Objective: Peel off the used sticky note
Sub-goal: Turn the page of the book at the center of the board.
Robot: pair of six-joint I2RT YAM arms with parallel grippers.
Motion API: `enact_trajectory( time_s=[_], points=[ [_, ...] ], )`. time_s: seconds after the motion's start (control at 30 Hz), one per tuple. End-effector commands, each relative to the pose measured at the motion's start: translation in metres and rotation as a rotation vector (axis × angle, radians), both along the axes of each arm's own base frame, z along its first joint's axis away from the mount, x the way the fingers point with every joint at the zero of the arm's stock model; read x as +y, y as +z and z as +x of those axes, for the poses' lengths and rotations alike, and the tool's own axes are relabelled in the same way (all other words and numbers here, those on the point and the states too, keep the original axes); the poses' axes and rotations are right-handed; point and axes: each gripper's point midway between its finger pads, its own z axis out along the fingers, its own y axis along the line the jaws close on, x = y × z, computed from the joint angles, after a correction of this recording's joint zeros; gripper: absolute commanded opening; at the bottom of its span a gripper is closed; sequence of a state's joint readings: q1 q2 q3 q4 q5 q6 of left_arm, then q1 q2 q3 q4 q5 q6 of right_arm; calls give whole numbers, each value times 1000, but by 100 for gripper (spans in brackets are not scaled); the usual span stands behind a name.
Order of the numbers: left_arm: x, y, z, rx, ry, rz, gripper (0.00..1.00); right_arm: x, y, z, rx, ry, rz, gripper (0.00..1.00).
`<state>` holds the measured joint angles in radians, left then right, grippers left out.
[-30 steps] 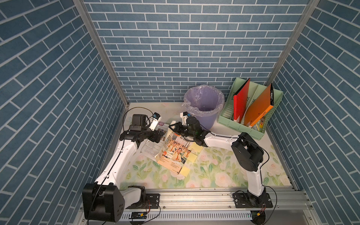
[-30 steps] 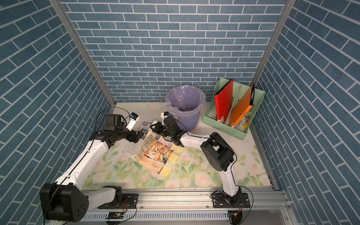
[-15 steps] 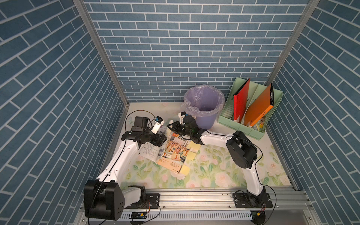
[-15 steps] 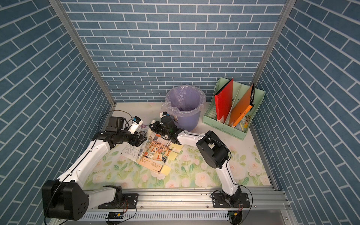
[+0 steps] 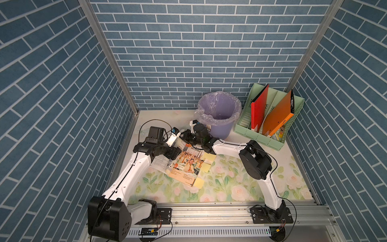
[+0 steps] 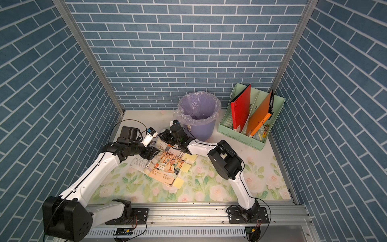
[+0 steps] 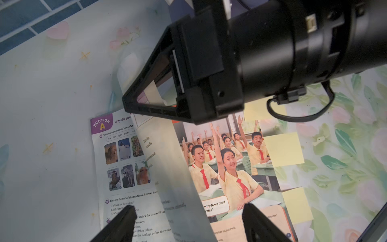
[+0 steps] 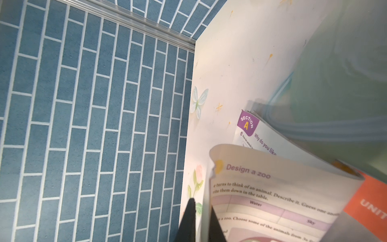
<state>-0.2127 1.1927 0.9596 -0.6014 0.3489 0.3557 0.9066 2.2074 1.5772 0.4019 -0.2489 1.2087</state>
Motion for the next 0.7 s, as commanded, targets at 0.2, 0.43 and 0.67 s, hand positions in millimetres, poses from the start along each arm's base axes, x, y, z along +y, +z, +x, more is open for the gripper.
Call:
enact_trajectory(
  time_s=[0.2, 0.43, 0.67],
  points=[
    [16, -13, 2, -57, 45, 193, 77, 3, 0, -5, 11, 0, -12, 16],
    [37, -18, 10, -101, 91, 319, 51, -5, 10, -12, 2, 3, 0, 20],
    [37, -22, 13, -98, 95, 319, 19, -9, 20, -18, -33, 28, 3, 40]
  ],
)
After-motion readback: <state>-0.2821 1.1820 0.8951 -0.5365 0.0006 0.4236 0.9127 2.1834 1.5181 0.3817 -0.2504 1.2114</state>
